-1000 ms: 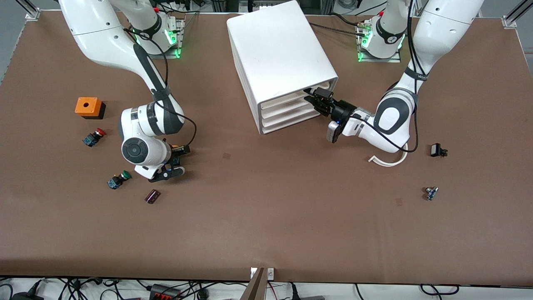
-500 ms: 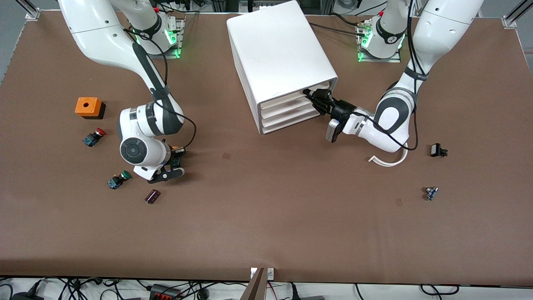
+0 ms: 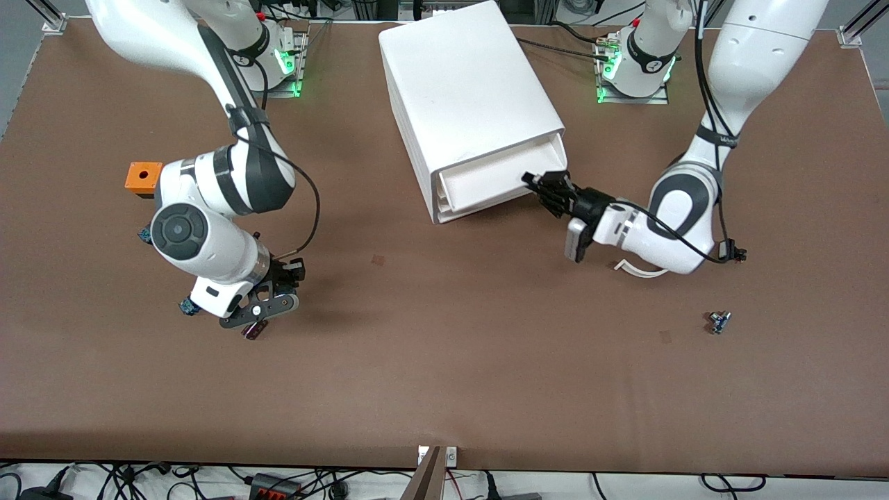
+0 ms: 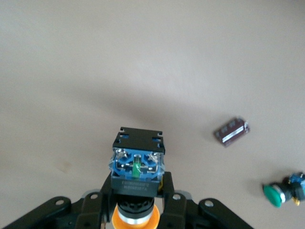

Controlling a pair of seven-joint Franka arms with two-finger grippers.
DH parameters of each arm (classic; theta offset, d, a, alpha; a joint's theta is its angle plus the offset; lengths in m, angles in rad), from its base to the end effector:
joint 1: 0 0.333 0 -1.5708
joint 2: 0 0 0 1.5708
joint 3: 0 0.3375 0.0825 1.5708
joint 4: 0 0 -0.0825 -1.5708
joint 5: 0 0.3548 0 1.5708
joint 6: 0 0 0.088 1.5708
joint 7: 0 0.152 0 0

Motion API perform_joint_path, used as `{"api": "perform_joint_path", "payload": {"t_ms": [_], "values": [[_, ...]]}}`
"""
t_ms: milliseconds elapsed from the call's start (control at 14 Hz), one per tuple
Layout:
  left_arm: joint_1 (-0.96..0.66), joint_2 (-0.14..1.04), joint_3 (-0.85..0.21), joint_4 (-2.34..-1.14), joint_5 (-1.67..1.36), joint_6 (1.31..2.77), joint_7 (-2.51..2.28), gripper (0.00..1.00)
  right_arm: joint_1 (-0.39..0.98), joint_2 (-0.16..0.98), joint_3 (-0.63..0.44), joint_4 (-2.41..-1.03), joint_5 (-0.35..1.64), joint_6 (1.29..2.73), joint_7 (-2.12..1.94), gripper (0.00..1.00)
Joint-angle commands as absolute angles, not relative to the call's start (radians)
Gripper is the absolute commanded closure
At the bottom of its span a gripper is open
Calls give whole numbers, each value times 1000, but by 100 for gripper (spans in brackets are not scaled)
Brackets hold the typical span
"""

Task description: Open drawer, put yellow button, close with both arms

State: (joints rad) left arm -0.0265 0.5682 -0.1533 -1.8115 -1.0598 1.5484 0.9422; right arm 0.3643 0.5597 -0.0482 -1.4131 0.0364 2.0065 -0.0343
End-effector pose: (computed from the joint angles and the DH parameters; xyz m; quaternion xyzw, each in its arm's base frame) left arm 0.5316 -0.2249 0.2744 0.7501 -0.2502 -0.1356 0.5970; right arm 0.6632 0.2270 0.3637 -0.9851 -0.1708 -0.0165 0.0063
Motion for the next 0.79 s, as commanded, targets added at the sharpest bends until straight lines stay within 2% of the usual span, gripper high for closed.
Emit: {"api": "perform_joint_path", "payload": {"t_ms": [0, 71, 143, 214, 286, 500, 714], "values": [[11, 695, -150, -1642, -954, 1539, 922, 97, 385, 577, -51, -1287, 52, 1979, -40, 100], [11, 696, -150, -1637, -948, 1540, 920, 97, 397, 578, -34, -1263, 51, 1979, -38, 100], [11, 696, -150, -1634, -948, 1540, 910, 92, 402, 578, -26, -1243, 51, 1980, -37, 100], [11, 695, -150, -1635, -948, 1540, 908, 54, 420, 578, -11, -1226, 51, 1983, -34, 100], [12, 693, -152, -1635, -950, 1539, 908, 2, 443, 580, -8, -1210, 51, 1985, -20, 100], [32, 667, -152, -1632, -948, 1514, 803, 0, 552, 586, -9, -1155, 48, 1977, 167, 100], [34, 574, -150, -1631, -939, 1490, 515, 0, 627, 601, -8, -1111, 48, 1915, 210, 100]]}}
